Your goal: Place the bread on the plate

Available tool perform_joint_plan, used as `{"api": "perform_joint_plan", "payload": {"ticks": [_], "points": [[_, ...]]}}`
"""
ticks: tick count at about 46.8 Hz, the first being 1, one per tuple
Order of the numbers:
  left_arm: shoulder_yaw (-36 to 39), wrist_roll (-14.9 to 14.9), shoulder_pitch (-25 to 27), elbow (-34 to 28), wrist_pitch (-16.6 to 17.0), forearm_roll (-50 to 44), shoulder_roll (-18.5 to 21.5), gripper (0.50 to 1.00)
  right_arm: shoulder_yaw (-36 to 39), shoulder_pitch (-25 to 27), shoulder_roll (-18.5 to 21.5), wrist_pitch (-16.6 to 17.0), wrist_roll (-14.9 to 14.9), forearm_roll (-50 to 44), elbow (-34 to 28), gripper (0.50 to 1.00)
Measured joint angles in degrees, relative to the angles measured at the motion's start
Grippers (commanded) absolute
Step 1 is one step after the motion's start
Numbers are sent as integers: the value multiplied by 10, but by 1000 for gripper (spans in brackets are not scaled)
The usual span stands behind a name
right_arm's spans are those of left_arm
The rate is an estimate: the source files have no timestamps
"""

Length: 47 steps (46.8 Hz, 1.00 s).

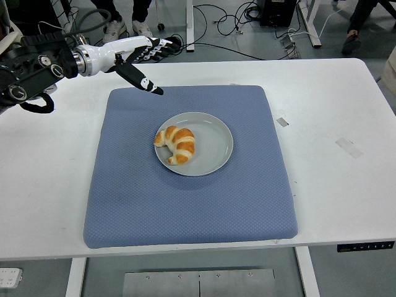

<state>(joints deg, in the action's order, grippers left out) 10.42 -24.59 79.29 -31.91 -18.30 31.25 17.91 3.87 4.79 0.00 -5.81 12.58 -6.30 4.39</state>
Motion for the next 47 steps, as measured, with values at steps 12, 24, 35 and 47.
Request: {"api": "perform_joint_plan", "payload": {"ticks": [12,24,35,47], "points": [[-45,0,-4,65,-2,-32,23,972,0,0,0,0,0,0,0,1000],[-52,0,-11,98,-2,-94,32,971,0,0,0,0,-1,0,0,1000],[-53,0,-25,106,1,-141,35,971,0,0,0,0,0,0,0,1000],[-67,1,-35,110,1,-162,35,972,0,0,0,0,0,0,0,1000]]}}
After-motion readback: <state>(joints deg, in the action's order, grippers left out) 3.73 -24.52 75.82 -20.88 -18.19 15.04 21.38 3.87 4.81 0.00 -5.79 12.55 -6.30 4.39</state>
